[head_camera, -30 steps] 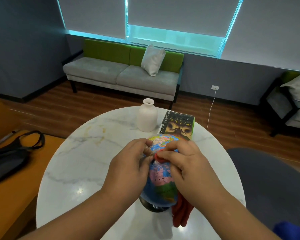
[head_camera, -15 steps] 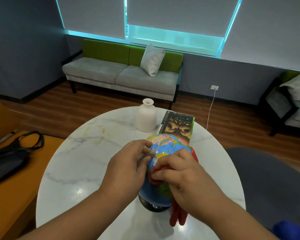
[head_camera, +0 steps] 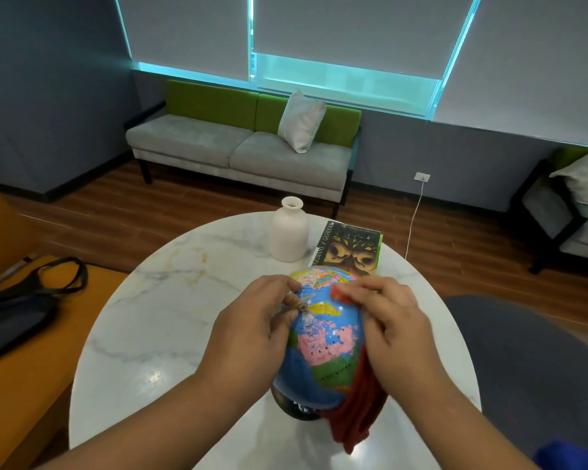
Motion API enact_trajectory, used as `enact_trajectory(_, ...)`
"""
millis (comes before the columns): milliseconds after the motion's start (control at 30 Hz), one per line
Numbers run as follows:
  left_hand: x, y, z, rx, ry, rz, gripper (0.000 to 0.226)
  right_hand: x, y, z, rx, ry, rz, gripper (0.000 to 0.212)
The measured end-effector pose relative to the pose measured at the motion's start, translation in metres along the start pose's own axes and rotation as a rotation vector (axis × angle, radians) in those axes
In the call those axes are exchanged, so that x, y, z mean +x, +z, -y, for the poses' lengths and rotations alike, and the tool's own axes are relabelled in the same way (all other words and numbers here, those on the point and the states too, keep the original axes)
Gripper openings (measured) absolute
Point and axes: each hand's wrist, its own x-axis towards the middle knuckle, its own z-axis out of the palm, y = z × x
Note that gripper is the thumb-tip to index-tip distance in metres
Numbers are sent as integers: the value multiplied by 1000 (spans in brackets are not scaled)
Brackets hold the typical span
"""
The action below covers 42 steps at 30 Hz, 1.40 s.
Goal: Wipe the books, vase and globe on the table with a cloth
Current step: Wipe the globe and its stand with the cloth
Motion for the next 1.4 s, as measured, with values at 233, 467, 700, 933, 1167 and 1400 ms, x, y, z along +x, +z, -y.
enact_trajectory(233,-2,0,-1,-15,-37,0,11,5,2,-53,382,782,-23,42)
enact_trajectory(467,3,5,-10,-92,-116,-40,17,1,-8,11,-5,101,99,42)
enact_trajectory(700,6,3,-10,-136,-78,6,19,26,-14,-7,-40,287,102,42)
enact_trajectory(933,7,3,-8,-136,-36,12,34,25,-3,25,-118,67,225,33)
enact_trajectory(1167,4,5,-5,-153,-31,51,23,63,-3,20,-209,55,366,35)
enact_trajectory(1400,4,-2,-11,-132,-33,122,40,75,-7,31,-181,-187,685,32)
